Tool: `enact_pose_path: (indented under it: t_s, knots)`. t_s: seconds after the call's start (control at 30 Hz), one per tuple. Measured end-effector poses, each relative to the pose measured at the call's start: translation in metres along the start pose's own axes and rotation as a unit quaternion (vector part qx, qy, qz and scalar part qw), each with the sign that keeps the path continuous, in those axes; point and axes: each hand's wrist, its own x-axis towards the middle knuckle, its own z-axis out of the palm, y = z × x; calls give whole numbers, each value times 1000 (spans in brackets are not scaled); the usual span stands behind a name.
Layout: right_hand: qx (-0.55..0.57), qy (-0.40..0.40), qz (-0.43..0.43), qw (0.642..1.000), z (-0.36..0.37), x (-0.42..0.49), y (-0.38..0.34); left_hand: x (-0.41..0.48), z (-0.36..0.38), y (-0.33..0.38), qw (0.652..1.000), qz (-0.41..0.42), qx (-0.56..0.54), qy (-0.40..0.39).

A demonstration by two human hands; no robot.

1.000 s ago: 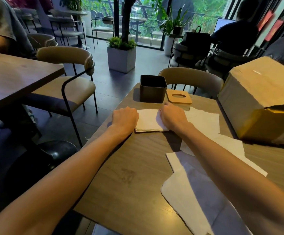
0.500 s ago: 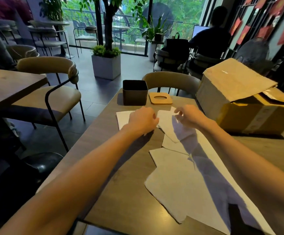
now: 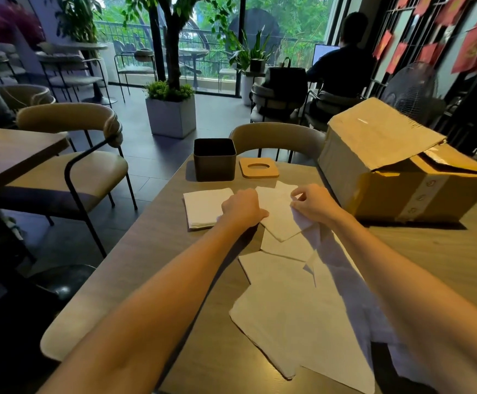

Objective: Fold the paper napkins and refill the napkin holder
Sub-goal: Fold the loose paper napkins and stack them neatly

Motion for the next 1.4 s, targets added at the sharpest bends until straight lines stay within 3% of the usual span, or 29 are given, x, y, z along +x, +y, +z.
enact_pose_path:
  t_s: [0.13, 0.43, 0.6, 0.7, 0.83, 1.0, 1.2, 1.4]
  knots:
    - [55, 24, 3, 998, -2, -2, -2, 6, -3, -1, 999, -16, -40, -14]
    - [100, 38, -3, 994, -9, -5, -12, 4, -4, -6, 988, -41, -140, 44]
    - [124, 54, -55, 989, -18, -6, -28, 5, -26, -17, 952, -45, -294, 69]
    - [165, 70, -72, 981, -15, -7, -50, 6, -44, -33, 937, -60, -327, 108]
    - [181, 73, -116, 974, 0, -7, -82, 6, -57, -63, 941, -70, -296, 145]
    - [182, 40, -127, 974, 31, -1, -109, -2, -60, -95, 967, -61, -181, 167]
    - [163, 12, -102, 981, 56, 0, -116, -2, -50, -116, 984, -55, -71, 154]
    - [131, 15, -91, 987, 65, 3, -118, 0, -47, -125, 989, -40, -45, 132]
